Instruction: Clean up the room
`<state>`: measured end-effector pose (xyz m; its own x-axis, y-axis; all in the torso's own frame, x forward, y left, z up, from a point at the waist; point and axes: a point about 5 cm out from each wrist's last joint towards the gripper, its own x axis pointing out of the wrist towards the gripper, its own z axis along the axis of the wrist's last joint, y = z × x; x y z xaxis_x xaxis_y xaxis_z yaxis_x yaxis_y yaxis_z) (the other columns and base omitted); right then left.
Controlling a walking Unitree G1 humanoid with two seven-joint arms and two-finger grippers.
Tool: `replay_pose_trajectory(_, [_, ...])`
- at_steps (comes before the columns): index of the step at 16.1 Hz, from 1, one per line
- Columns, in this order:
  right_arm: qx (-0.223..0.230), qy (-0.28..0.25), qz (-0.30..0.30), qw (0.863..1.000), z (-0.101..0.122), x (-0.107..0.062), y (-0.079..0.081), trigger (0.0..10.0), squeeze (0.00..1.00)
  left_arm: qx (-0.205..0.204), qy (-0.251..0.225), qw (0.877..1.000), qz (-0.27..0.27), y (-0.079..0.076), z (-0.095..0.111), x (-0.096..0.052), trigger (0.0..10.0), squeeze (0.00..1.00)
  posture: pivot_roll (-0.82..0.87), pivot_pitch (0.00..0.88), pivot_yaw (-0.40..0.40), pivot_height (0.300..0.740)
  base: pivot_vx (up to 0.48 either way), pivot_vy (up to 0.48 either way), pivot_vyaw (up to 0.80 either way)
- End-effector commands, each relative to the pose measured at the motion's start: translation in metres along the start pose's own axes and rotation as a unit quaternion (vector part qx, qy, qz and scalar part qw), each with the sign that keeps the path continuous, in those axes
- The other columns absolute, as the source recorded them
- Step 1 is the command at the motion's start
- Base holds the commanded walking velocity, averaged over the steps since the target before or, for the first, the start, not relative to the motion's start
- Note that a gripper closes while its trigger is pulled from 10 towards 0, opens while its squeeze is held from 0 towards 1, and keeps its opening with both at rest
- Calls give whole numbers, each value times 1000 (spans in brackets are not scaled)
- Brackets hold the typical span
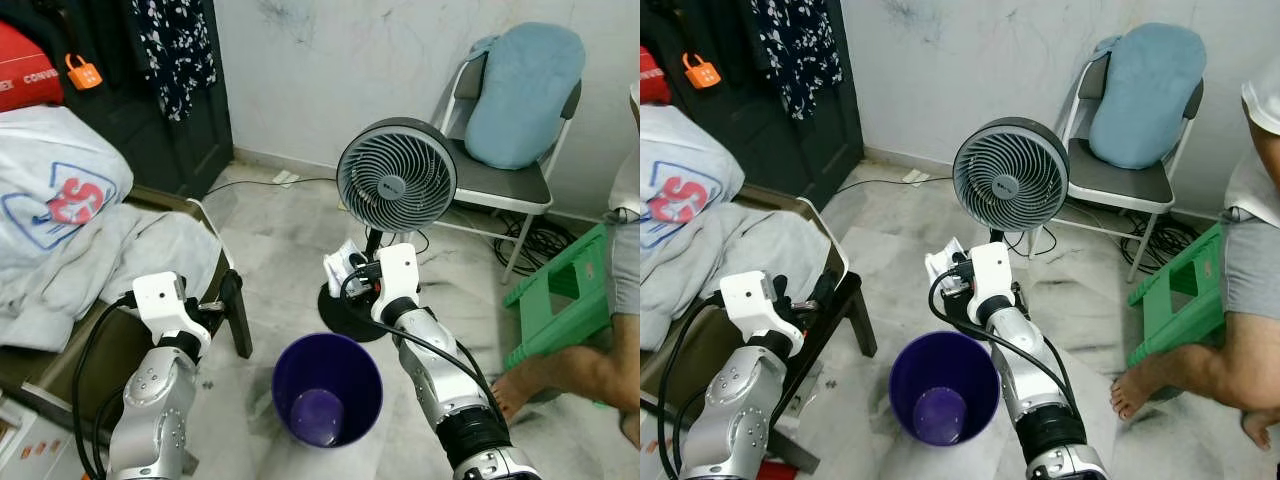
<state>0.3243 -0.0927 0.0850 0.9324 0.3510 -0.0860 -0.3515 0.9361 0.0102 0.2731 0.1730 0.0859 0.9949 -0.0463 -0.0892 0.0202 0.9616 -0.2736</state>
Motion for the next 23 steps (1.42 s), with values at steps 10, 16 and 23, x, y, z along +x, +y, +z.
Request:
replay_pose_trajectory(10, [-2, -5, -1, 1000, 0, 0, -1, 10000, 0, 6, 6, 1000, 0, 1, -2, -1, 10000, 0, -42, 19, -51, 740, 294, 0, 0])
replay_pose_trajectory(16, [0, -6, -2, 1000, 1, 1, -1, 10000, 0, 7, 10, 1000, 1, 2, -2, 1, 10000, 0, -42, 24, -49, 740, 335, 0, 0])
replay_pose_trajectory(23, [0, -8, -3, 1000, 2, 2, -1, 10000, 0, 1, -1, 1000, 3, 3, 1, 1, 10000, 0, -44, 23, -49, 740, 196, 0, 0])
